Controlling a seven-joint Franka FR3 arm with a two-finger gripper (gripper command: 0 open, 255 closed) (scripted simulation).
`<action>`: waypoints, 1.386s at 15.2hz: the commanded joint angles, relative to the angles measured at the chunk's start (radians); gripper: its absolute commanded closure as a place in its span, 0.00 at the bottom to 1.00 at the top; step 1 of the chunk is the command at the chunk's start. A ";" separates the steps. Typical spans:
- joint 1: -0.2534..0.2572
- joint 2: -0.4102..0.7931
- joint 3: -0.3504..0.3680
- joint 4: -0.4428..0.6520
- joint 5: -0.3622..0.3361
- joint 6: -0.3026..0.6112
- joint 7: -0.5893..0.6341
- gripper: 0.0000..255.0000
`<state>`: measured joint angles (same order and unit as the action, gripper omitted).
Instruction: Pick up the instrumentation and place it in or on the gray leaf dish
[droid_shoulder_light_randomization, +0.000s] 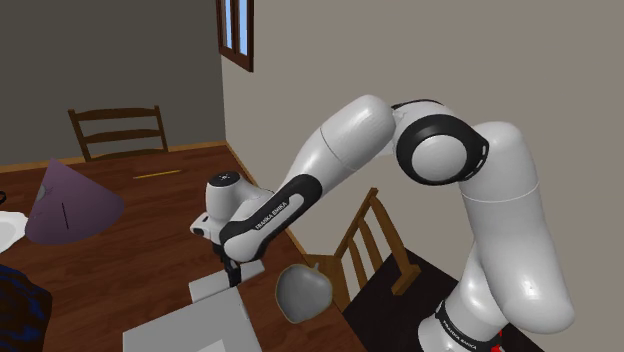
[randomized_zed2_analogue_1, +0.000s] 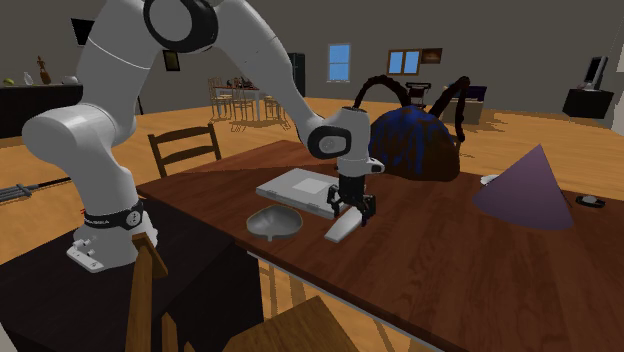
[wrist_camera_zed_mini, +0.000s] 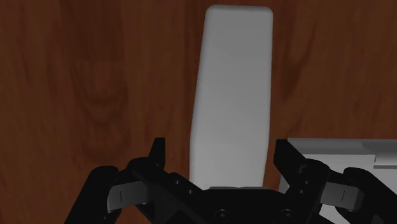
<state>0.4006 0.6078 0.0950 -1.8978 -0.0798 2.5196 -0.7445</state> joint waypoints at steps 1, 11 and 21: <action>0.003 0.015 0.003 -0.008 0.000 0.005 0.000 0.00; -0.001 0.019 0.003 0.003 0.002 -0.002 -0.006 1.00; -0.003 -0.059 0.010 -0.019 0.010 -0.058 -0.006 1.00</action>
<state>0.3980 0.5608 0.1040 -1.9135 -0.0712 2.4703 -0.7505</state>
